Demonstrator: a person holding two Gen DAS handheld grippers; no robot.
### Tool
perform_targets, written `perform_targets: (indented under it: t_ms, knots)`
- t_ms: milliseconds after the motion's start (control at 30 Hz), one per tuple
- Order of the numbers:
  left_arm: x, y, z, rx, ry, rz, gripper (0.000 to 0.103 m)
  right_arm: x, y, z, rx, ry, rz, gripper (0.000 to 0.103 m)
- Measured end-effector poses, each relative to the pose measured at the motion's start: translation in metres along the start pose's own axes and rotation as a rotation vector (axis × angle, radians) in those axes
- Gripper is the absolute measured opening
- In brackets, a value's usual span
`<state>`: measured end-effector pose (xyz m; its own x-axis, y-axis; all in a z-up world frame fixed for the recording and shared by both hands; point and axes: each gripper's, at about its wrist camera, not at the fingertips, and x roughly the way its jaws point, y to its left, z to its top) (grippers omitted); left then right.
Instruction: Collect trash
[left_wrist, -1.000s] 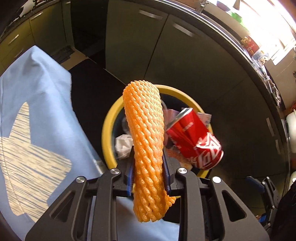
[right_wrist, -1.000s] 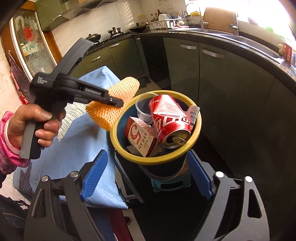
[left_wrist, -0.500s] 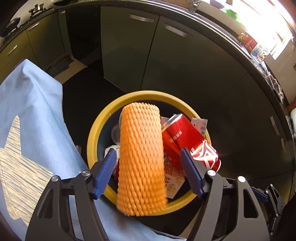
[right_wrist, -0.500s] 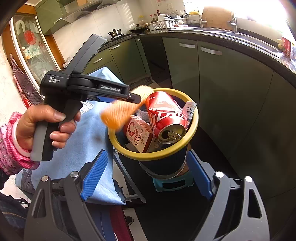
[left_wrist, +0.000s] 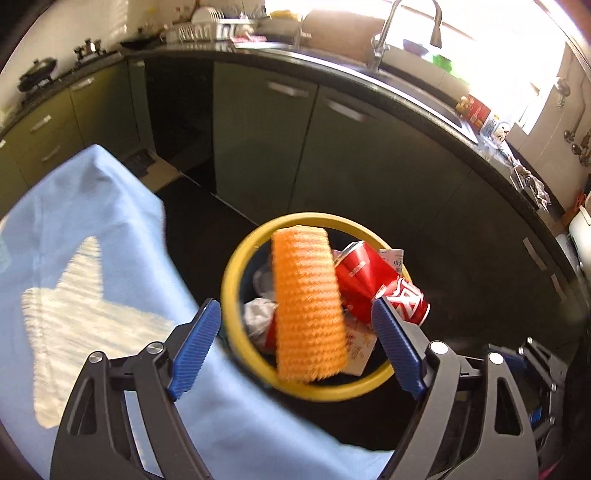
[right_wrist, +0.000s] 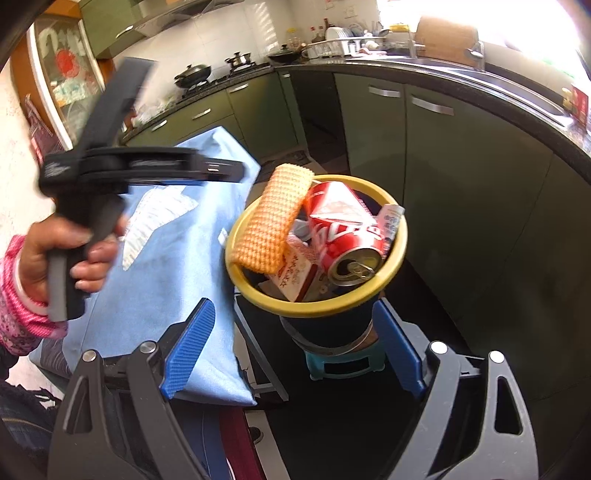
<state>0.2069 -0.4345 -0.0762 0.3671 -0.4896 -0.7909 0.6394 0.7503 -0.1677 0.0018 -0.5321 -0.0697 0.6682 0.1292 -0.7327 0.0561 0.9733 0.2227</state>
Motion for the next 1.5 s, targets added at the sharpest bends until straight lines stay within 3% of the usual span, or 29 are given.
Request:
perform_targets:
  t_ms: [233, 400, 567, 733, 900, 1033, 1500]
  knots:
    - [-0.101, 0.052, -0.068, -0.021, -0.189, 0.141, 0.098, 0.008, 0.032, 0.009, -0.042, 0.02, -0.018, 0.087]
    - [-0.177, 0.098, -0.119, -0.061, -0.327, 0.355, 0.098, 0.005, 0.067, 0.016, -0.042, -0.033, -0.014, 0.087]
    - [-0.237, 0.15, -0.168, -0.202, -0.385, 0.437, 0.098, -0.014, 0.113, 0.021, -0.085, -0.116, -0.031, 0.094]
    - [-0.281, 0.174, -0.216, -0.25, -0.416, 0.554, 0.098, -0.037, 0.149, 0.019, -0.125, -0.2, -0.058, 0.096]
    - [-0.313, 0.177, -0.243, -0.26, -0.442, 0.586, 0.098, -0.055, 0.17, 0.017, -0.163, -0.246, -0.109, 0.096]
    - [-0.338, 0.169, -0.257, -0.247, -0.482, 0.612, 0.098, -0.062, 0.177, 0.014, -0.169, -0.256, -0.097, 0.096]
    - [-0.358, 0.146, -0.258, -0.236, -0.522, 0.632, 0.098, -0.075, 0.18, 0.01, -0.172, -0.291, -0.104, 0.096]
